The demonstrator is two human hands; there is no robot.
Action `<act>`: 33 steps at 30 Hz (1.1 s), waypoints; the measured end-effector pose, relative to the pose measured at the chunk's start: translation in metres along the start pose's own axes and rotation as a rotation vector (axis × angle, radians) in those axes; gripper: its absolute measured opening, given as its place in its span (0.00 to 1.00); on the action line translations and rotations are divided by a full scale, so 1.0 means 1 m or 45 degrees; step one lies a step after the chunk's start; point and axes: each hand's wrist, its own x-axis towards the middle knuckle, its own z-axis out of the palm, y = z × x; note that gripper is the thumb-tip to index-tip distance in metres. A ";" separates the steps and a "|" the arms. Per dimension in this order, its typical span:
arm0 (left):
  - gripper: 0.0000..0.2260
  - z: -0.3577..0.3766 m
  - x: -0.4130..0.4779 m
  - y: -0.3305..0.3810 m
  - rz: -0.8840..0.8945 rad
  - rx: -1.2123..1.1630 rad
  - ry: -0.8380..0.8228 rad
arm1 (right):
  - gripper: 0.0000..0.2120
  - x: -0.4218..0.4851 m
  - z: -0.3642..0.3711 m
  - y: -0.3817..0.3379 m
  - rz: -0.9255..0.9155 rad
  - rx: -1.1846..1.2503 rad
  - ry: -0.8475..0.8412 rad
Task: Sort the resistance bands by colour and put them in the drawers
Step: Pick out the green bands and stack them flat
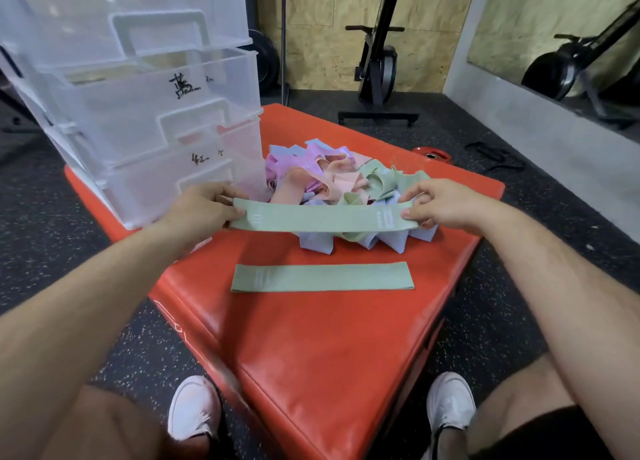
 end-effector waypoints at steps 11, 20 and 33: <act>0.11 0.025 -0.038 -0.047 -0.047 0.476 -0.085 | 0.10 -0.020 0.048 0.035 0.065 -0.409 -0.142; 0.07 0.027 -0.039 -0.062 -0.017 0.570 -0.035 | 0.12 -0.028 0.063 0.041 0.019 -0.471 -0.065; 0.06 0.070 -0.002 -0.008 0.418 0.839 -0.018 | 0.04 -0.004 0.066 -0.013 -0.206 -0.536 0.199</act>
